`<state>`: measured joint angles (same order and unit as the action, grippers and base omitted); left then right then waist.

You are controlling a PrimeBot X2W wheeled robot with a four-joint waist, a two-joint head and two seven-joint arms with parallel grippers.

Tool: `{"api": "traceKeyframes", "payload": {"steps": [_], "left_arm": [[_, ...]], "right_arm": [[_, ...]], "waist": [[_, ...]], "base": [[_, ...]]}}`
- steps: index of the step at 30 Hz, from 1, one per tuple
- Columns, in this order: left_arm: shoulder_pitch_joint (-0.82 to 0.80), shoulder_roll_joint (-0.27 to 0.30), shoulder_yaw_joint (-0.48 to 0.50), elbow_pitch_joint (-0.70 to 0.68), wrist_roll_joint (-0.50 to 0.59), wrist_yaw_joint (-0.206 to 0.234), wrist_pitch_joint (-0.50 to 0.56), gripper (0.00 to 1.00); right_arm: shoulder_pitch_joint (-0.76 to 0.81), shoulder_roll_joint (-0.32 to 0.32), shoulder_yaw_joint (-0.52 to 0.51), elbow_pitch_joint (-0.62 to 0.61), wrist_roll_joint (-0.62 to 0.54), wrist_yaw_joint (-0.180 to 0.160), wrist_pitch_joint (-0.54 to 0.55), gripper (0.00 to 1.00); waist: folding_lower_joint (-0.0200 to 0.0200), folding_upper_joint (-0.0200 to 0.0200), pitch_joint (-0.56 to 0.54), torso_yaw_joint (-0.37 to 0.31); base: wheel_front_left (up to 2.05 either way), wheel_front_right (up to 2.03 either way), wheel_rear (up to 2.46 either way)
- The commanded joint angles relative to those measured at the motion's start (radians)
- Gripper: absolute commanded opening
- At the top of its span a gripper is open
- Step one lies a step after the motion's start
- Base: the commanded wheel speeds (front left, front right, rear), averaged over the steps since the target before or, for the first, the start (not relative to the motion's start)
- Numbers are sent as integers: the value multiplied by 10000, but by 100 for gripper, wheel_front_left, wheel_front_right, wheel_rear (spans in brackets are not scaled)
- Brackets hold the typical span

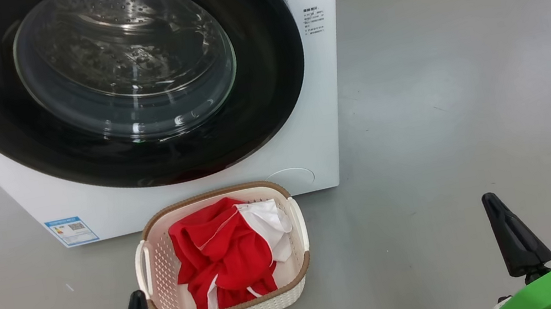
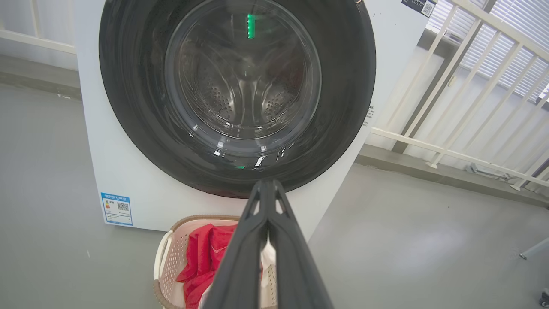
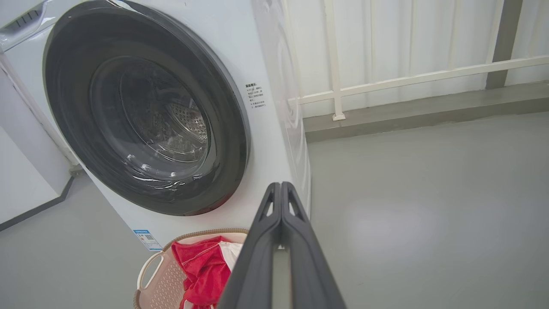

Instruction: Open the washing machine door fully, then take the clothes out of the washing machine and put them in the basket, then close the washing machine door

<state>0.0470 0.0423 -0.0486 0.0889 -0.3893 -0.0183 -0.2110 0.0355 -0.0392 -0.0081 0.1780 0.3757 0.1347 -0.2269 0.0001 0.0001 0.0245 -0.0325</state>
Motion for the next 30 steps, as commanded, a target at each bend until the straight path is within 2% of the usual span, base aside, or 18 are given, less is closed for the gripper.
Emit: {"api": "traceKeyframes", "payload": {"steps": [1,30], "left_arm": [[-242,103,135,-163,-387,-76,111,0],[-601,244,334,298,-3704,-347,788,0]], "right_arm": [[-396,-189,35,-206,423,-6,82,0],[-678,-405,62,19,3870,-15,712,0]], "waist": [[-1,-1,-5,7],[-1,-1,-69,92]], "base": [[0,0,0],[0,0,0]]}}
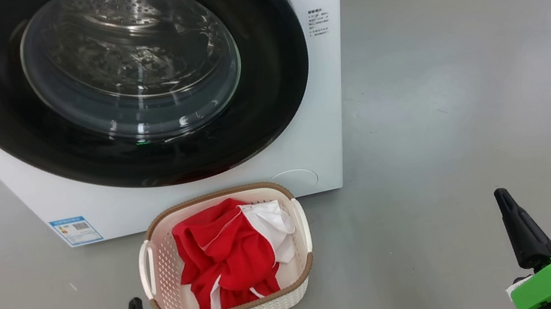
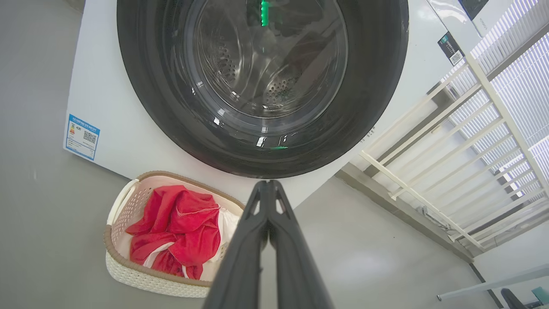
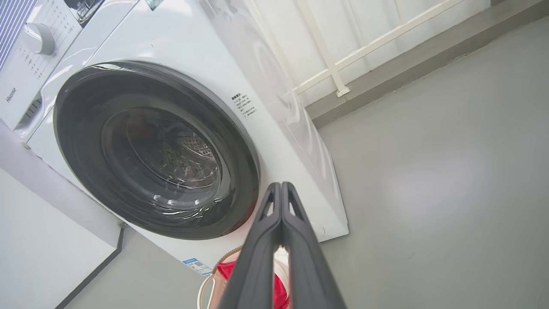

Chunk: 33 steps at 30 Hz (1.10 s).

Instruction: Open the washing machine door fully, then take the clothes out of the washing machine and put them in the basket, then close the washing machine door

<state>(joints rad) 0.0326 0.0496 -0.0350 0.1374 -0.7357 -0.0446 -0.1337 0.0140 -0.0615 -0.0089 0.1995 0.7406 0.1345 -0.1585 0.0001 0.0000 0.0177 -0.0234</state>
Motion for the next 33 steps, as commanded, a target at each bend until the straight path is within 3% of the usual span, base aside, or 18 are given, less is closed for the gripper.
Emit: {"api": "traceKeyframes", "payload": {"steps": [1,33], "left_arm": [[-470,176,206,-171,-359,-94,40,0],[-875,313,467,340,-4123,-397,838,0]], "right_arm": [[-474,-190,70,-187,344,-14,51,0],[-795,-407,62,73,4251,-24,802,0]], "waist": [[-1,0,-3,5],[-1,0,-76,101]], "base": [[0,0,0],[0,0,0]]}}
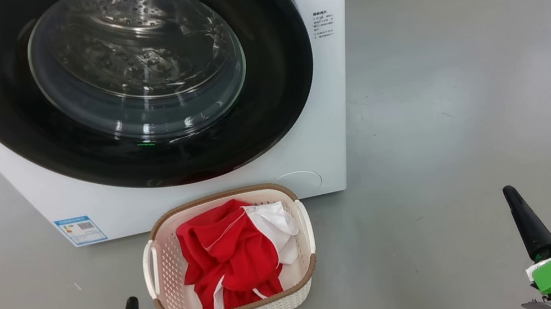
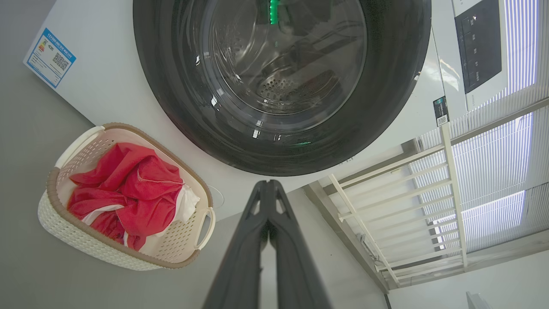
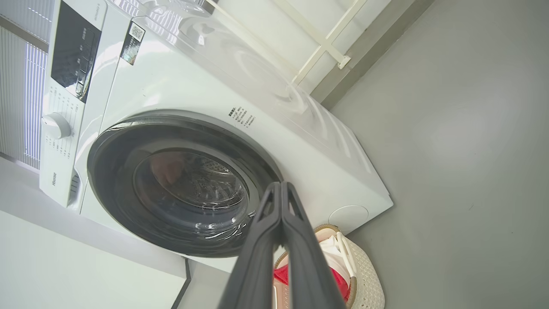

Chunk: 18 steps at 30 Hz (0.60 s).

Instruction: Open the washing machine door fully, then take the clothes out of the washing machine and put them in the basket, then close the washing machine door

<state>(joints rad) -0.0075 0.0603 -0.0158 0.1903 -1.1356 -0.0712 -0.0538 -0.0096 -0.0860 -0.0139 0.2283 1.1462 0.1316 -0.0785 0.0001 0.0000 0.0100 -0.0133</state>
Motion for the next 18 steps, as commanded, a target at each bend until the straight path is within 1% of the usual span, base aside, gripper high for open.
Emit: {"api": "traceKeyframes", "payload": {"steps": [1,18], "left_arm": [[-486,210,284,-173,-241,-140,64,0],[-700,274,435,98,-2230,-300,498,0]], "right_arm": [[-569,-168,111,-207,318,4,26,0],[-740,-273,92,-67,2381,-1,438,0]], "waist": [[0,0,-2,3],[0,0,-41,54]], "base": [[0,0,0],[0,0,0]]}}
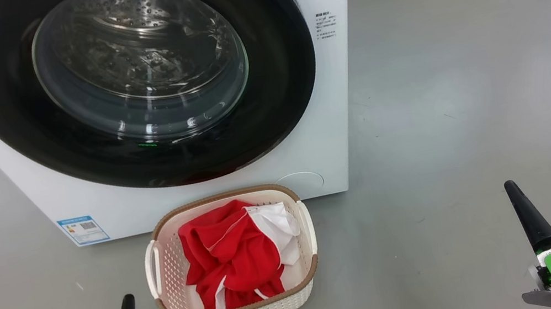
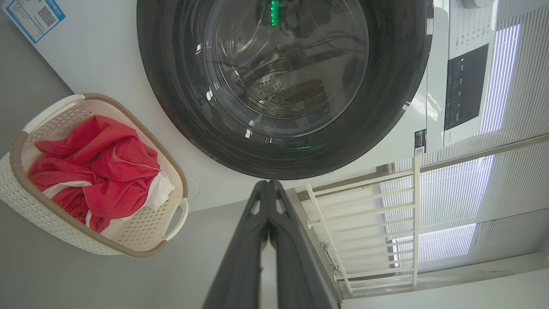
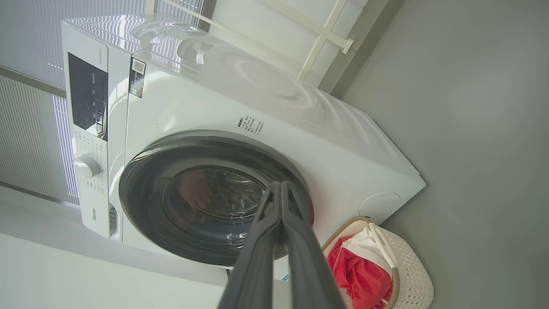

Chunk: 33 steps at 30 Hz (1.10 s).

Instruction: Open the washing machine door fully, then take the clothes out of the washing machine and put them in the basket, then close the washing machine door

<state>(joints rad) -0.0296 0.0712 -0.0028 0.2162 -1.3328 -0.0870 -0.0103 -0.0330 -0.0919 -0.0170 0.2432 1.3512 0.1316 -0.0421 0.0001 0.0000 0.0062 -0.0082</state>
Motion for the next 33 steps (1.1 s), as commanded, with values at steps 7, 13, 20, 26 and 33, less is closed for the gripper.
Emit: {"api": "traceKeyframes", "payload": {"steps": [7,13,20,26,33], "left_arm": [[-569,189,369,-49,-1077,-208,243,0],[-645,209,425,47,-1778,-264,399,0],[-721,229,483,142,-2478,-320,556,0],[-797,248,541,238,-3177,-376,713,0],[-810,243,561,254,-3277,-386,747,0]], "right_arm": [[-577,-254,113,-158,1180,-3,245,0],[-638,-289,102,-108,1906,-5,393,0],[-699,-322,91,-58,2632,-7,543,0],[-760,-355,79,-8,3357,-9,693,0],[-770,-351,64,2,3459,-9,726,0]], "waist": [[-1,0,-18,24],[-1,0,-32,43],[-1,0,-46,61],[-1,0,-60,79],[-1,0,-62,82]], "base": [[0,0,0],[0,0,0],[0,0,0],[0,0,0],[0,0,0]]}}
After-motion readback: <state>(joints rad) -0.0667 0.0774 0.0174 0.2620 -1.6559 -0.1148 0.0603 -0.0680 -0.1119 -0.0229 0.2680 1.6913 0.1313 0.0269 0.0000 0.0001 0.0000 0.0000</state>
